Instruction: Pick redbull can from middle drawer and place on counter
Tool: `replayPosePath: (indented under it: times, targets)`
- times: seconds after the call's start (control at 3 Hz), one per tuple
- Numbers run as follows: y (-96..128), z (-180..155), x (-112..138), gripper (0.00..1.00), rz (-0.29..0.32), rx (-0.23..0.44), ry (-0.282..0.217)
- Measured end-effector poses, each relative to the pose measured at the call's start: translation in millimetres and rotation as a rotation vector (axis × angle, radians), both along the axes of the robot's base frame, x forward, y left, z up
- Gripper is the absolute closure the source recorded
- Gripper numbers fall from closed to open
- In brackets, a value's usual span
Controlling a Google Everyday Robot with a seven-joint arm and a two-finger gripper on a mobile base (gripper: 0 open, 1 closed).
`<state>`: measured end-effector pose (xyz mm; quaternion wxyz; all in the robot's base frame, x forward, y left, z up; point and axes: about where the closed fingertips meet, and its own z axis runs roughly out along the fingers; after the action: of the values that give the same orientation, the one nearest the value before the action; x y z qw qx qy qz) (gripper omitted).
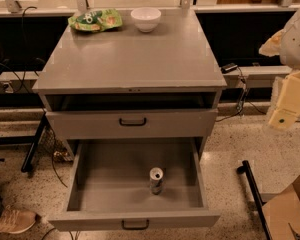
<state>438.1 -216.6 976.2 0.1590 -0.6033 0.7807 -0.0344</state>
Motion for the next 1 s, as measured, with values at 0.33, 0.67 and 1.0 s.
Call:
replayPosePath:
  times: [0.33,0.67,1.0]
  targets:
    - [0,0,0,0.0,0.0,0.0,0.0]
    - [18,-22,-4,0.0,-0.008,0.093,0.038]
    - [53,-66,-20,0.0,-0.057,0.279,0.101]
